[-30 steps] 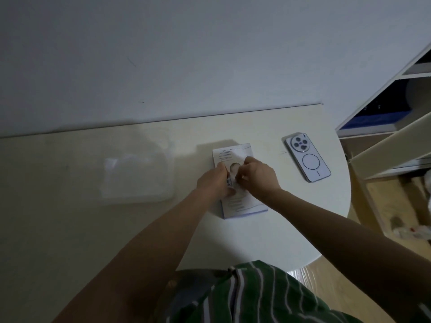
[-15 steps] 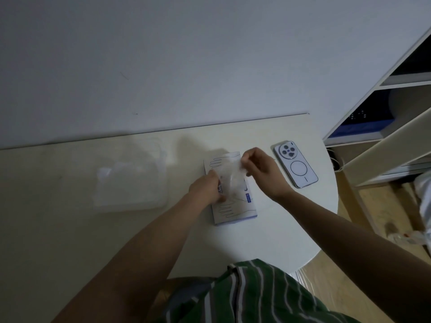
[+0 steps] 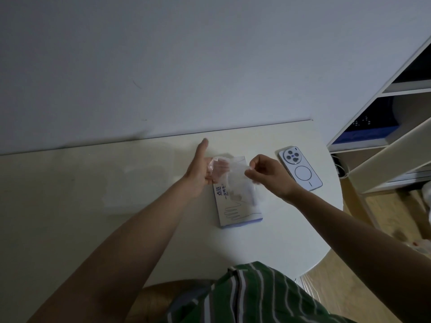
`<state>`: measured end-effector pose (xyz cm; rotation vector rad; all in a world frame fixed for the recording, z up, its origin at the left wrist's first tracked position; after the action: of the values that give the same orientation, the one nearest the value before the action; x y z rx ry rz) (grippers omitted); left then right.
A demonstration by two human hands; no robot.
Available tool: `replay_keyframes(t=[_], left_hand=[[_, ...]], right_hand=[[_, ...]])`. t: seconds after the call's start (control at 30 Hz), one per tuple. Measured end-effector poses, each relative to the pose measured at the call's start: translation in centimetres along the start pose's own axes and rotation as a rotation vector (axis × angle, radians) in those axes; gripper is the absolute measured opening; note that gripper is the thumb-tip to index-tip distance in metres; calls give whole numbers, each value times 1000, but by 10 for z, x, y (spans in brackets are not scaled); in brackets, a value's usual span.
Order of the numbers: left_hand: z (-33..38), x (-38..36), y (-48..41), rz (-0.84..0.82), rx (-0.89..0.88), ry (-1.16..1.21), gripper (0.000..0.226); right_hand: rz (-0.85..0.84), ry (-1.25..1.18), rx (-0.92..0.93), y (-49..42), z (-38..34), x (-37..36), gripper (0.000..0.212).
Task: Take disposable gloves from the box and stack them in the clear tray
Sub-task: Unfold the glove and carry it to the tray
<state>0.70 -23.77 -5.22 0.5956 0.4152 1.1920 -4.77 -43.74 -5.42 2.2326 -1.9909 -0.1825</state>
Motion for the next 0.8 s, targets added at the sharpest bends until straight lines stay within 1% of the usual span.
replay_keyframes(t=[0.03, 0.07, 0.13, 0.17, 0.23, 0.27, 0.3, 0.33, 0.4, 0.43, 0.5, 0.57, 0.6, 0.63, 0.7, 0.77, 0.8], left_hand=[[2, 1, 0, -23, -30, -26, 59], [4, 1, 0, -39, -69, -54, 42], [7, 2, 2, -18, -155, -89, 7], [9, 3, 3, 8, -197, -101, 3], [12, 11, 4, 35, -279, -139, 9], [15, 16, 7, 15, -303, -156, 10], [17, 23, 12, -29, -312, -176, 12], [19, 25, 15, -96, -313, -188, 13], [23, 32, 25, -232, -332, -213, 16], [25, 36, 30, -285, -344, -217, 18], [29, 48, 38, -334, -359, -227, 20], [30, 63, 42, -300, -370, -270, 18], [29, 74, 43, -248, -364, -287, 12], [28, 83, 44, -183, -349, -293, 5], [23, 106, 44, -50, -295, -278, 8], [16, 128, 45, 9, -240, -256, 11], [12, 139, 47, 27, -232, -244, 13]], right_hand=[[-4, 15, 1, -1, -2, -1, 12], [-12, 26, -4, -1, -3, -2, 12], [-53, 29, -19, -3, -7, -5, 13], [-69, 23, -19, -4, -10, -7, 12], [-25, 18, 25, -8, -17, -11, 13], [16, 22, 61, -10, -22, -13, 18], [37, 24, 91, -14, -28, -18, 26], [25, 26, 101, -17, -34, -21, 35], [-108, 48, 62, -25, -45, -35, 51], [-187, 68, 15, -28, -49, -44, 54], [-320, 92, -92, -33, -53, -60, 49], [-434, 116, -162, -37, -53, -73, 37], [-459, 109, -186, -39, -53, -79, 34], [-442, 80, -205, -41, -53, -83, 35], [-370, -9, -211, -47, -54, -93, 32], [-344, -72, -202, -52, -57, -104, 25], [-358, -90, -214, -55, -59, -112, 20]])
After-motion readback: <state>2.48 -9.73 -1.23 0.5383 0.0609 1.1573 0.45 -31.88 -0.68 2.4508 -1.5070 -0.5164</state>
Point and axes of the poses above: each hand's wrist, its own y-axis away from the middle knuckle, its own x-axis out of the back of the hand, z = x × y, the point moved 1 cm from there along -y, towards the middle knuckle, and after that the axes turned 11 degrees about -y, right-handed, at the moved point
